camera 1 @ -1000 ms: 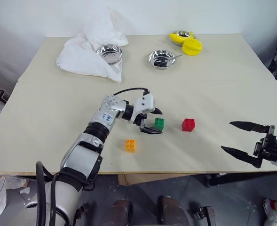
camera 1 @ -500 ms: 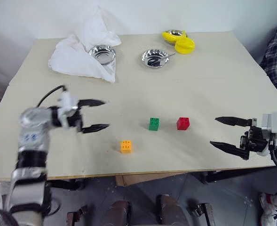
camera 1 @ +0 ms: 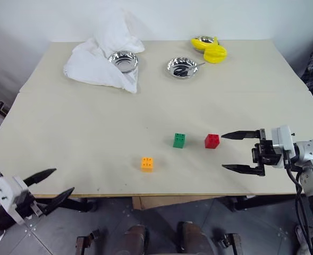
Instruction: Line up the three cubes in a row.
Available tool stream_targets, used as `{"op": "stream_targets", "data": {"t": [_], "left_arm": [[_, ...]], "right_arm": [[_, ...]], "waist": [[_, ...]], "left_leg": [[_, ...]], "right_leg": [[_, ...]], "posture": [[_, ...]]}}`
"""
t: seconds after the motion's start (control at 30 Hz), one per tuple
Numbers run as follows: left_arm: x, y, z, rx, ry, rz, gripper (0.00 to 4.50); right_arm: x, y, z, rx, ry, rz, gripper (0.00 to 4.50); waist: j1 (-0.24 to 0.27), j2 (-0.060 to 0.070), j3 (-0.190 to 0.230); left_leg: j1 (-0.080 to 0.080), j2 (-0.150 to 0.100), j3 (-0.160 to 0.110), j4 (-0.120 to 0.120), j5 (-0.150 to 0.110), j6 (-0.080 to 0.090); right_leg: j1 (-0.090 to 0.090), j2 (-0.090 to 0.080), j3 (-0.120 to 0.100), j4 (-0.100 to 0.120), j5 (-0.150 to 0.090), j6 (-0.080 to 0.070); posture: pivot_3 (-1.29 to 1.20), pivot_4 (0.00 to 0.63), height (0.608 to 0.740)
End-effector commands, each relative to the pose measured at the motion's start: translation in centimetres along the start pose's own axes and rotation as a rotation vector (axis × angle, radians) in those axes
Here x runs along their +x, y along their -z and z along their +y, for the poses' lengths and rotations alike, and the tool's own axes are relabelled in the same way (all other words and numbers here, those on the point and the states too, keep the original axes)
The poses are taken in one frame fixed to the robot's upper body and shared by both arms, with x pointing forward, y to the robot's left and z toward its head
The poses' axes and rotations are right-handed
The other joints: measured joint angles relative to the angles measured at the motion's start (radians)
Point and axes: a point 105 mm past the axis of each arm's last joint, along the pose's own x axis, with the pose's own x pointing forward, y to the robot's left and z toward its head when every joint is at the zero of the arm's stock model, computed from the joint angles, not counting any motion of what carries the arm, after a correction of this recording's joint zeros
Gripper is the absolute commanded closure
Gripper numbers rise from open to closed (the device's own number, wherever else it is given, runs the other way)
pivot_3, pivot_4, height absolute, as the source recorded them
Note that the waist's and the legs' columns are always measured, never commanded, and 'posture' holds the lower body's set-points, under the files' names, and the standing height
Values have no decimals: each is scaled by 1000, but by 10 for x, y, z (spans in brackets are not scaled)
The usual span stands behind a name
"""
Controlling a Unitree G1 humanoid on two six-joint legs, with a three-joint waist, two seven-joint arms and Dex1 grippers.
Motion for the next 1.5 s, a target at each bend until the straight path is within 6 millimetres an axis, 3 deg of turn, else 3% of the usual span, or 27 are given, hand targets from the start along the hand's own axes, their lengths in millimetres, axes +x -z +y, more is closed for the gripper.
{"op": "stream_targets", "data": {"t": [0.03, 0.13, 0.23, 0.4, 0.83, 0.9, 1.0, 1.27, 1.37, 1.43, 1.5], "left_arm": [[12, -17, -18, 28, 46, -47, 37], [34, -27, -39, -1, 103, -73, 37], [77, -34, -70, -100, 123, -12, 37], [113, -52, -101, -206, 154, -18, 37], [186, -52, -107, -332, 36, 71, 37], [191, -51, -109, -339, 40, 82, 37], [190, -44, -110, -356, 43, 126, 597], [177, -38, -103, -279, 90, 184, 2830], [174, -39, -93, -226, 103, 172, 2952], [172, -45, -74, -90, 137, 121, 2952], [168, -56, -66, 29, 273, 27, 2952]], "right_arm": [[-6, -6, 4, -37, -73, 9, 0], [-11, -3, 4, -39, -78, 29, 0], [-22, 2, 1, -17, -51, 69, 0], [-28, 4, 7, 9, -47, 76, 0], [-34, -4, 18, 35, -56, 83, 0], [-35, -5, 19, 38, -56, 84, 0], [-36, -8, 20, 40, -51, 85, 0], [-35, -8, 17, 35, -36, 82, 0], [-33, -8, 16, 34, -34, 78, 0], [-32, -6, 15, 33, -33, 74, 0], [-31, -6, 15, 32, -28, 71, 0]], "waist": [[2, 0, 0], [-1, 0, 0], [-2, 0, 0], [-5, 1, -1], [6, 3, -2], [8, 3, -2], [8, 3, -2], [10, 4, -3], [9, 4, -3], [7, 4, -3], [3, 4, -3]], "left_leg": [[0, 0, 0, 0, 0, 0], [0, 0, 0, 0, 0, 0], [0, 0, 1, 0, -1, 1], [1, 2, 1, 0, -1, -1], [0, 3, 4, 2, -2, -2], [1, 3, 4, 2, -2, -2], [1, 3, 4, 2, -2, -2], [2, 3, 4, 2, -2, -2], [2, 3, 4, 1, -2, -2], [1, 4, 4, 1, -2, -2], [2, 4, 4, 1, -1, -3]], "right_leg": [[0, 0, 0, 0, 0, 0], [0, 0, 0, 0, 0, 0], [0, 0, 0, 0, 0, 0], [-1, 3, 0, 1, 0, 0], [-2, 5, -2, 1, 0, 0], [-2, 5, -2, 1, 0, 0], [-2, 5, -2, 1, 0, 0], [-1, 5, -1, 1, 0, 0], [-1, 5, -2, 1, 0, 0], [-1, 5, -2, 1, 0, 0], [-2, 5, -2, 1, 0, -1]], "posture": [[0, 150, 740], [0, 150, 740], [0, 150, 740], [0, 150, 740], [0, 150, 740], [0, 150, 740], [0, 150, 740], [0, 150, 740], [0, 150, 740], [0, 150, 740], [0, 150, 740]]}}
